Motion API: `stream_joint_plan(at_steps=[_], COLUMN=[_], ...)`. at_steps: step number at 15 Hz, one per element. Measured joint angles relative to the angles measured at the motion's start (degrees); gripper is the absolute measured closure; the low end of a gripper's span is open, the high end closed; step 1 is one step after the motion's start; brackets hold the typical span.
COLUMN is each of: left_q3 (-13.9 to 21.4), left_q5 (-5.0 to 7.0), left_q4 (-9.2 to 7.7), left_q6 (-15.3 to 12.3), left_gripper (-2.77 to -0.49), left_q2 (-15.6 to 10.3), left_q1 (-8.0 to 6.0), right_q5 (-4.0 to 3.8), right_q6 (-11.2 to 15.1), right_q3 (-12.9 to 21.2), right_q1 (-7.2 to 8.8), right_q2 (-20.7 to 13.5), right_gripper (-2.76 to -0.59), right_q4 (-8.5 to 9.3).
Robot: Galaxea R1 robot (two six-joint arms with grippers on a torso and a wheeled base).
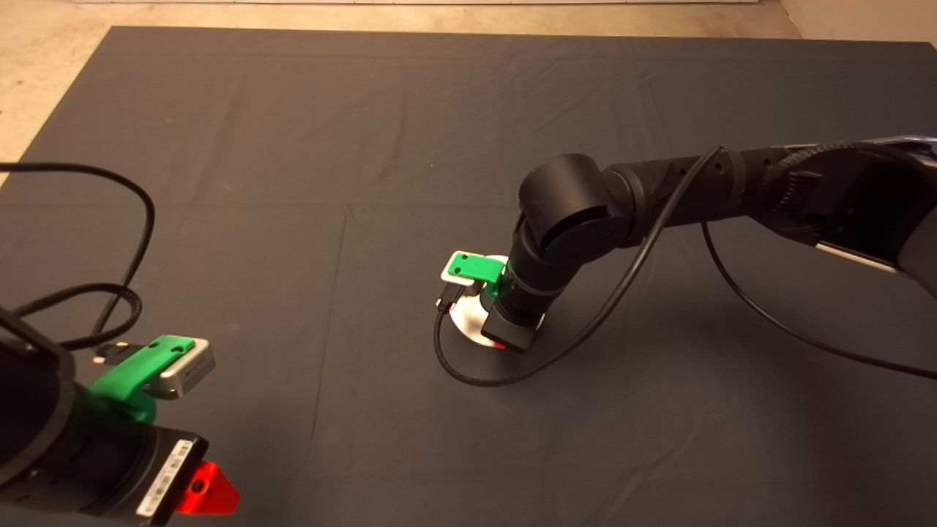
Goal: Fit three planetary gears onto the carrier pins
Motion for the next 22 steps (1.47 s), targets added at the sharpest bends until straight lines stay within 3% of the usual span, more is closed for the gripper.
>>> stream_joint_plan(at_steps=[22], left_q3=[0.0], left_q5=[0.00], left_q4=[-0.01], left_q6=[0.0], left_gripper=[-2.47], left_q2=[0.0], left_q1=[0.00], right_q5=[0.66], right_q6=[0.4], right_q3=[-0.4], right_q1=[0.45], right_q2=[0.3], right_gripper=[-0.94], right_q4=[-0.93])
